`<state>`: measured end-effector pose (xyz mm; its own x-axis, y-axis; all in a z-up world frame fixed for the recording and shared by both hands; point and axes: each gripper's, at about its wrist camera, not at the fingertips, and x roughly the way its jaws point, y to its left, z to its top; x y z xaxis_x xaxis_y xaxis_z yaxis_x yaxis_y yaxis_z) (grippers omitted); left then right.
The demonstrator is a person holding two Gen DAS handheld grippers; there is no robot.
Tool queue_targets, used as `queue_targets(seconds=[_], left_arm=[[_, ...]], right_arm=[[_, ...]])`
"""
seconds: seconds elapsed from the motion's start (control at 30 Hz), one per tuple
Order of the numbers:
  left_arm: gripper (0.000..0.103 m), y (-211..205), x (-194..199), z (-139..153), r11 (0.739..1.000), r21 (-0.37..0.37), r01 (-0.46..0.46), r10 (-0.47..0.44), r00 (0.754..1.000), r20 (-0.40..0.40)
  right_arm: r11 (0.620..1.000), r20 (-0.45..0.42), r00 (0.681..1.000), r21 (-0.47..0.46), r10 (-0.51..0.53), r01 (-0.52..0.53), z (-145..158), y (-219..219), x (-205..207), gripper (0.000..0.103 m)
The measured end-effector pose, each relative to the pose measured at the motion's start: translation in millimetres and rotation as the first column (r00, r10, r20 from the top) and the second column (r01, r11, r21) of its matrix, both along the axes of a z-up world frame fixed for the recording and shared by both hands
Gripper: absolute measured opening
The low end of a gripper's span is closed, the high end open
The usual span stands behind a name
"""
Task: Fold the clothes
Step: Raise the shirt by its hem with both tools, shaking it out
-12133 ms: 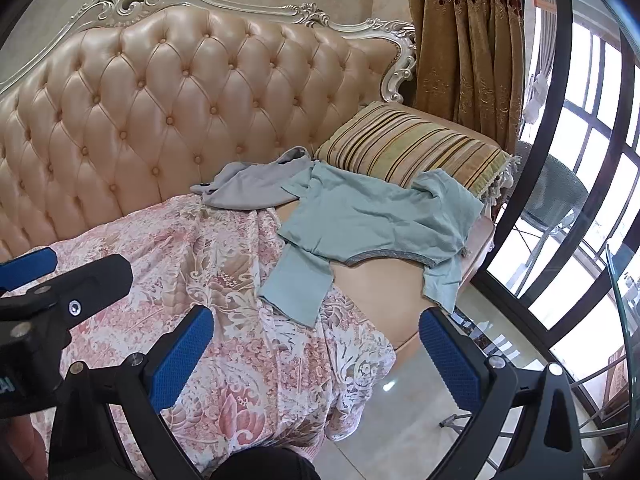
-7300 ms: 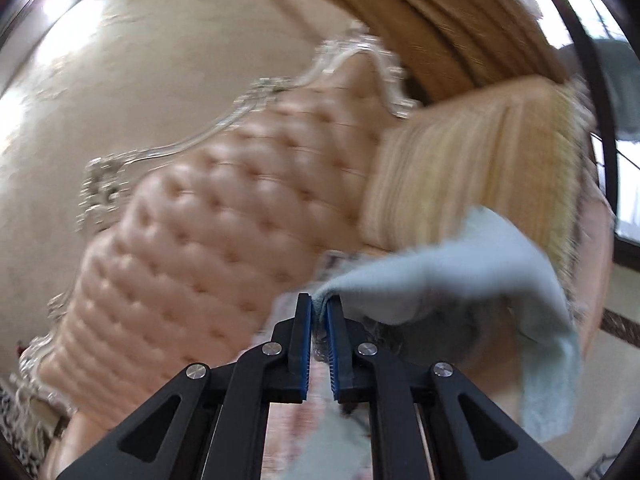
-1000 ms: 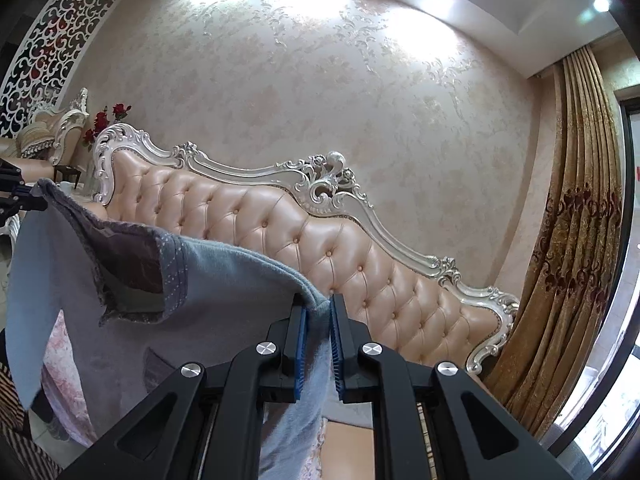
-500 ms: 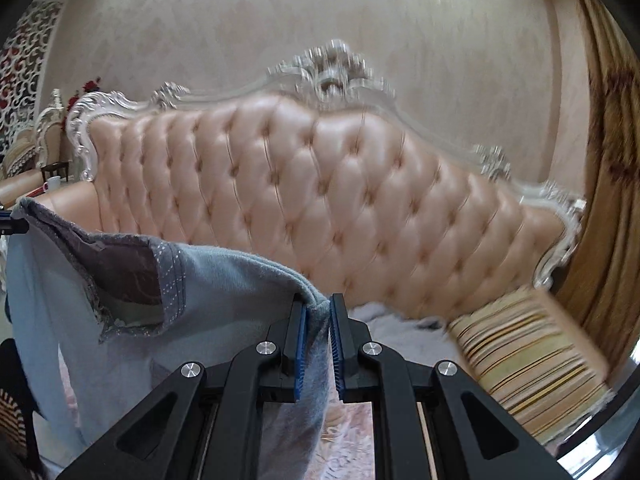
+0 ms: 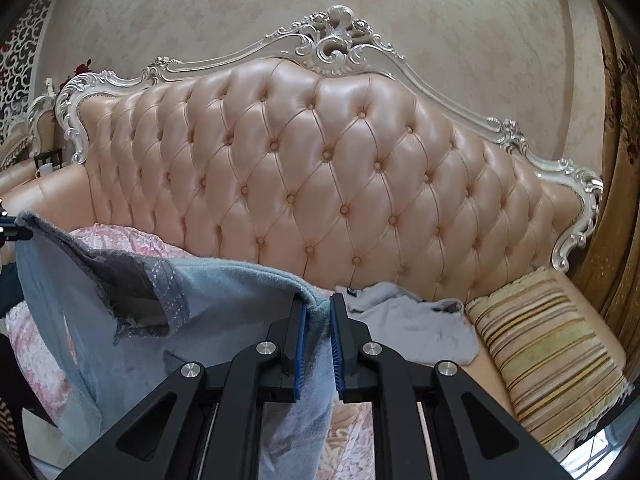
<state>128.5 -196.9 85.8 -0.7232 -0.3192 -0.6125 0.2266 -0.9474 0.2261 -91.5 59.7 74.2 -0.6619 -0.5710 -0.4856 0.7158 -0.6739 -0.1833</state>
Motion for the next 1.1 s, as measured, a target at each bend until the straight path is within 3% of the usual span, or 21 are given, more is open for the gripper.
queue_targets(seconds=[0.13, 0.2, 0.3, 0.5, 0.63, 0.93, 1.1], left_arm=[[0.005, -16, -18, 11, 1.000, -0.006, -0.018, 0.018, 1.000, -0.009], [0.005, -31, -31, 8, 0.999, 0.027, -0.032, 0.032, 0.999, 0.002], [0.005, -53, -57, -14, 0.995, 0.080, -0.063, 0.061, 0.998, 0.035], [0.004, -88, -113, -87, 0.979, 0.140, -0.151, 0.129, 0.980, 0.154], [0.005, -93, -117, -101, 0.975, 0.155, -0.161, 0.135, 0.977, 0.166], [0.005, -102, -130, -74, 0.979, 0.150, -0.138, 0.125, 0.988, 0.095], [0.004, -124, -168, -118, 0.966, 0.191, -0.175, 0.135, 0.969, 0.206]], right_arm=[[1.000, -0.001, 1.000, 0.006, 0.007, -0.007, 6, -17, -20, 0.011], [1.000, 0.011, 1.000, 0.021, 0.009, -0.009, 3, -30, -35, 0.011], [0.999, 0.065, 0.998, 0.050, -0.003, -0.001, -19, -53, -66, 0.011], [0.995, 0.196, 0.979, 0.088, -0.057, 0.040, -93, -95, -121, 0.011], [0.997, 0.235, 0.970, 0.071, -0.059, 0.044, -114, -97, -128, 0.011], [0.998, 0.192, 0.981, 0.053, -0.042, 0.032, -91, -94, -135, 0.011], [0.994, 0.236, 0.969, 0.098, -0.078, 0.056, -116, -114, -168, 0.011]])
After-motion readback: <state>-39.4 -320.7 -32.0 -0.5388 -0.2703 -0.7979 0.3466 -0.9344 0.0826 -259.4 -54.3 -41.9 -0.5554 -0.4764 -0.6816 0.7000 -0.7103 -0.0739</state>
